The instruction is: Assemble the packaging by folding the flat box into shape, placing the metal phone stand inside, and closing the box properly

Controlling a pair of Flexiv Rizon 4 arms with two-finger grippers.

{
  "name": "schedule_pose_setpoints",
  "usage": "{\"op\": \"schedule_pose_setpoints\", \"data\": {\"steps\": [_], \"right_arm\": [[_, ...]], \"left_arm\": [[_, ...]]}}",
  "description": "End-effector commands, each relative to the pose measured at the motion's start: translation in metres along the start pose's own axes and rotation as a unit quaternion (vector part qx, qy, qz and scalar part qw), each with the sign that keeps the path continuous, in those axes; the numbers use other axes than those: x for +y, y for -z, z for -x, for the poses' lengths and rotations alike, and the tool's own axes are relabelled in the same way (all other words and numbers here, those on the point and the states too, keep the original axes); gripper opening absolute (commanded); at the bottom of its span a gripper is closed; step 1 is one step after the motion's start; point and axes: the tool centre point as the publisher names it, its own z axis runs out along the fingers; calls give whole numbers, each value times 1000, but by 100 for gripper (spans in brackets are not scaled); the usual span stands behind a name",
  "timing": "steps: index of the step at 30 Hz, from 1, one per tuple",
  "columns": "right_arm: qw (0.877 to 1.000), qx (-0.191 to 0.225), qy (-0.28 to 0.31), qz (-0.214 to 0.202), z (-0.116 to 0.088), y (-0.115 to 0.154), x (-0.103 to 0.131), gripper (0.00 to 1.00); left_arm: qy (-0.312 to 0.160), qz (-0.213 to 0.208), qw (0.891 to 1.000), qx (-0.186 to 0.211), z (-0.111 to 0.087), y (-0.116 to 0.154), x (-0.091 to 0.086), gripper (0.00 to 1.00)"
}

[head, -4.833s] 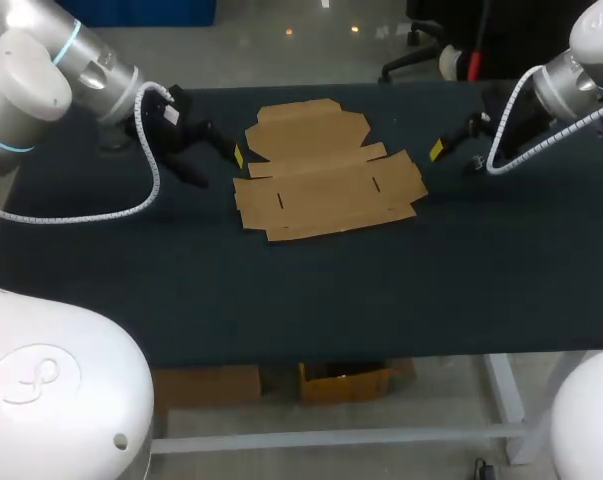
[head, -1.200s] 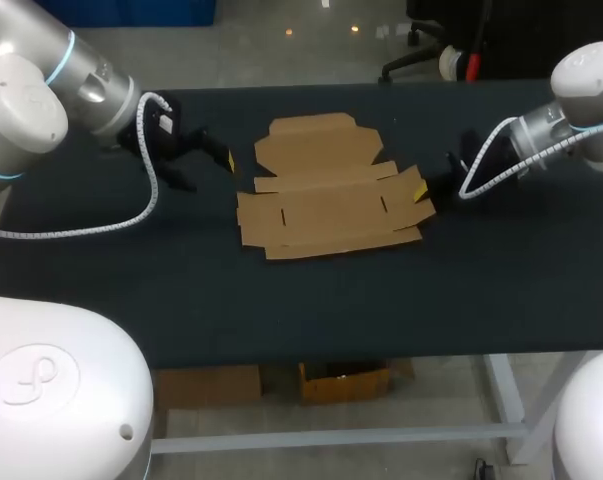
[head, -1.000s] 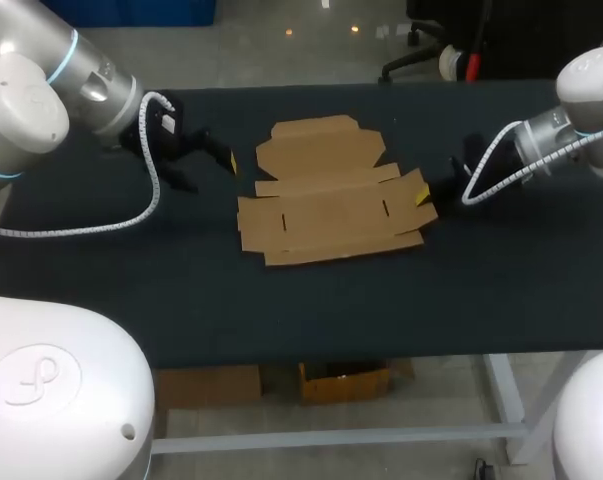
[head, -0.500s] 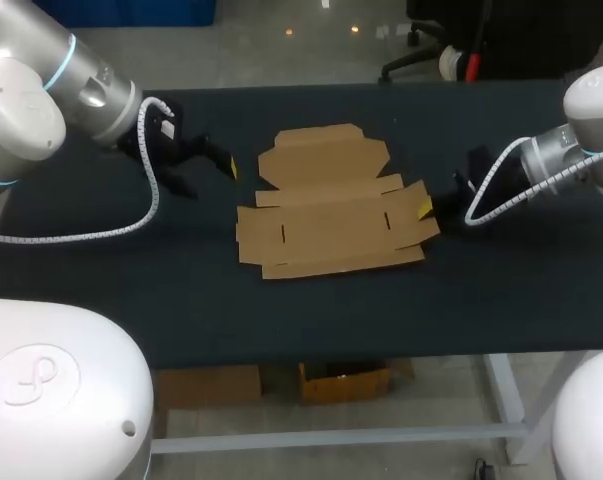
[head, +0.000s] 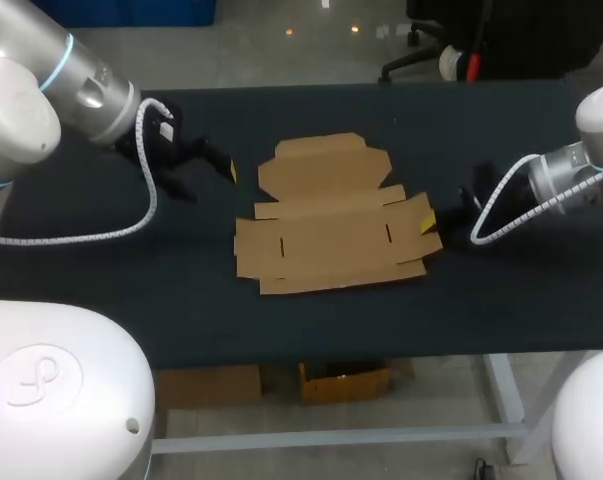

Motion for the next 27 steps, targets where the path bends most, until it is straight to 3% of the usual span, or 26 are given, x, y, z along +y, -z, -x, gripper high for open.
{"op": "schedule_pose_setpoints", "data": {"steps": [1,27], "right_arm": [[1000,2,-2,8,0,3,-12,0],[1000,2,-14,8,0,9,-42,0]], "left_arm": [[1,-1,1000,-4,-2,0,4,100],[-1,-6,1000,-2,-8,3,21,100]]}}
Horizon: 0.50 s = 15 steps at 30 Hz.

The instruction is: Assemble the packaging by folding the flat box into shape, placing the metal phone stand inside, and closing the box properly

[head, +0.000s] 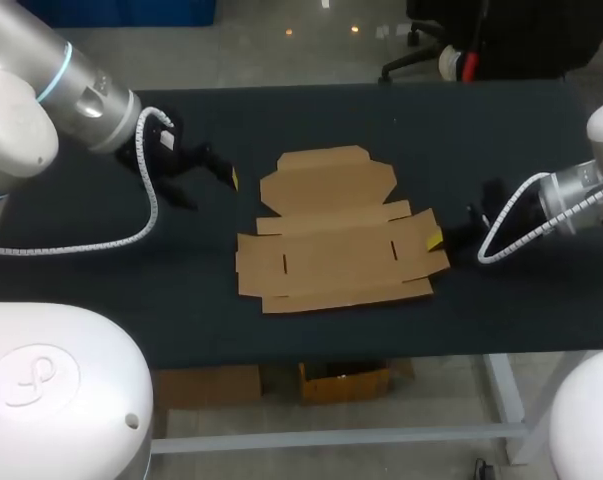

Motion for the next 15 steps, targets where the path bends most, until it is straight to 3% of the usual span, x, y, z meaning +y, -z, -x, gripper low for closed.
{"op": "schedule_pose_setpoints", "data": {"steps": [1,15], "right_arm": [[1000,-1,0,7,-1,3,-7,0],[1000,-6,-6,4,2,1,-13,0]], "left_arm": [[-1,-2,1000,-3,-3,2,3,100],[-3,-1,1000,-5,-6,1,5,100]]}}
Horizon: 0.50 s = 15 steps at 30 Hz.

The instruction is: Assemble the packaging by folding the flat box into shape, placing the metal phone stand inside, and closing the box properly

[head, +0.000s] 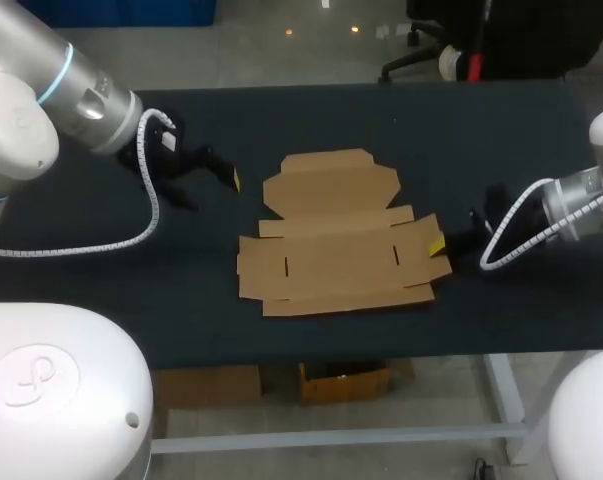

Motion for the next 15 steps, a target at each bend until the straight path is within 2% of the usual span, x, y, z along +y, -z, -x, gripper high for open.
{"op": "schedule_pose_setpoints", "data": {"steps": [1,3,6,8,9,15], "right_arm": [[1000,-2,-3,0,0,0,-2,0],[1000,-3,-5,1,1,0,-2,31],[1000,-6,-8,2,2,2,-1,60],[1000,-8,-10,2,3,3,-1,93],[1000,-9,-11,3,3,4,-1,99],[1000,-24,-13,3,7,11,4,96]], "left_arm": [[1,0,1000,-4,-2,0,0,100],[1,1,1000,-4,-2,0,0,100],[0,1,1000,-4,-3,0,0,100],[0,1,1000,-3,-3,0,-1,100],[0,1,1000,-3,-3,0,-1,100],[-1,1,1000,-2,-4,-1,-3,100]]}}
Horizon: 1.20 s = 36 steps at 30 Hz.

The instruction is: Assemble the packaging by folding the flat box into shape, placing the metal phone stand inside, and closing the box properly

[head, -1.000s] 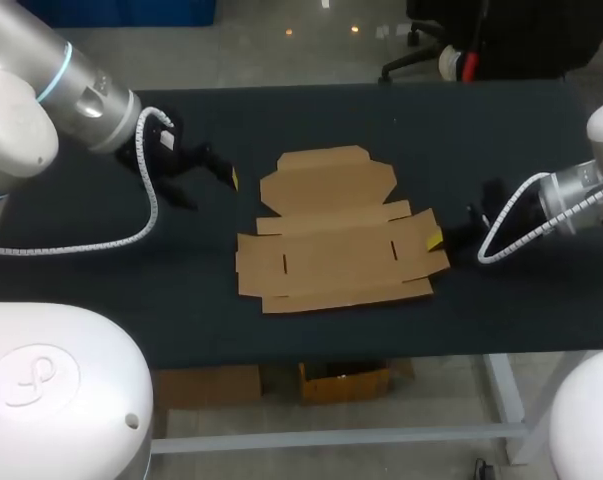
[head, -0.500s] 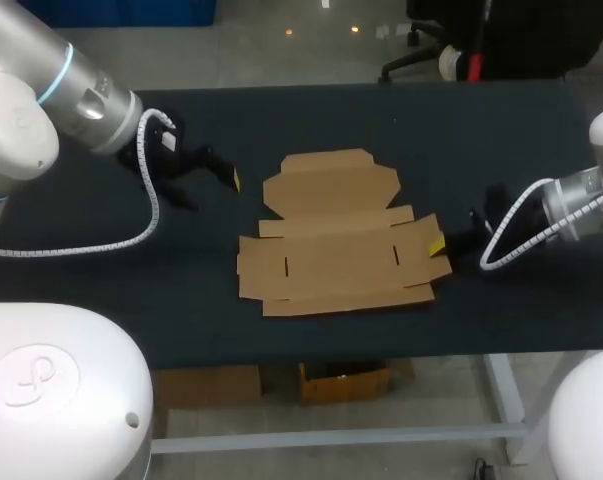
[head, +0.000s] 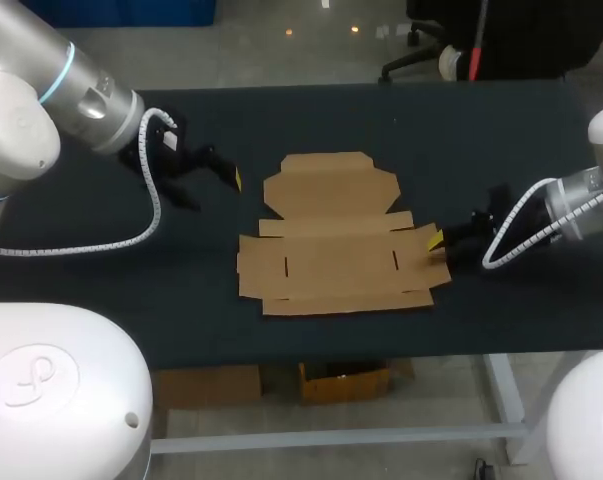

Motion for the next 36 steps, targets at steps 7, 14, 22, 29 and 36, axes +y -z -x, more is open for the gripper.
{"op": "schedule_pose_setpoints", "data": {"steps": [7,14,22,29,36], "right_arm": [[1000,-21,3,-2,-3,6,16,79],[999,-30,-6,12,1,19,28,53],[999,-35,-4,3,0,15,34,50],[1000,-26,-13,-11,-2,0,32,47],[999,-24,-29,-8,5,0,25,45]], "left_arm": [[2,1,1000,-1,1,-1,-3,100],[8,-1,1000,-2,5,0,-4,100],[11,-4,1000,0,8,1,-6,100],[13,-3,1000,1,11,1,-7,100],[12,-3,1000,2,12,2,-7,100]]}}
